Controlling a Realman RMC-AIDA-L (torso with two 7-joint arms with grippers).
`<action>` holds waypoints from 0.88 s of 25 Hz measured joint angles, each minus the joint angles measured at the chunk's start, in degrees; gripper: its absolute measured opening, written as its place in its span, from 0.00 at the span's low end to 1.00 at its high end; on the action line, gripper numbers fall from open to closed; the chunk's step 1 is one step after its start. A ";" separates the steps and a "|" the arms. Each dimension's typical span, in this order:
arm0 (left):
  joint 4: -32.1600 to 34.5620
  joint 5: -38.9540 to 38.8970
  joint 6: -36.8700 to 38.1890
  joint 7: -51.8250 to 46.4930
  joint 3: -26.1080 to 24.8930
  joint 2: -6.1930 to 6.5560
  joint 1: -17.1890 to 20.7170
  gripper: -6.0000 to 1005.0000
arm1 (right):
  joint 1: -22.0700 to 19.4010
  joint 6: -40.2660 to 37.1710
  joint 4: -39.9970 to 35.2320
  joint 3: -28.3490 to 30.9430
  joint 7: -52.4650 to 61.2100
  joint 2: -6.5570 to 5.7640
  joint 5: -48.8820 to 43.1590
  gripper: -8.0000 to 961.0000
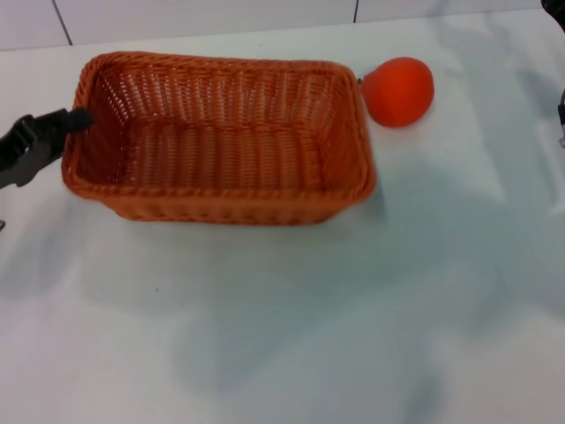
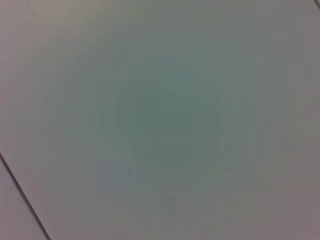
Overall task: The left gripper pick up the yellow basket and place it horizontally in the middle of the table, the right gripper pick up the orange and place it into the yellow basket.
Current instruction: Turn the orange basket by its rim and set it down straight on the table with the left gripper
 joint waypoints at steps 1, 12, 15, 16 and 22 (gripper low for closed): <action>0.18 0.09 0.34 -0.24 0.09 0.12 -0.06 0.30 | -0.02 0.03 -0.01 -0.01 0.00 -0.01 0.00 0.98; -0.59 0.69 4.66 -2.80 2.21 2.04 1.18 0.53 | -0.51 0.64 -1.21 -0.37 0.30 -0.24 -0.04 0.98; -0.63 0.73 5.28 -3.03 2.27 2.39 2.09 0.64 | -0.50 1.32 -2.50 -2.38 1.90 -0.25 -0.15 0.98; -0.64 0.74 5.38 -3.03 2.29 2.44 2.45 0.67 | -0.54 1.74 -3.38 -3.98 3.09 -0.29 -0.18 0.98; -0.42 -0.50 5.31 1.12 0.98 2.82 4.11 0.67 | -1.40 6.62 -12.28 -17.75 17.36 -1.67 -6.79 0.98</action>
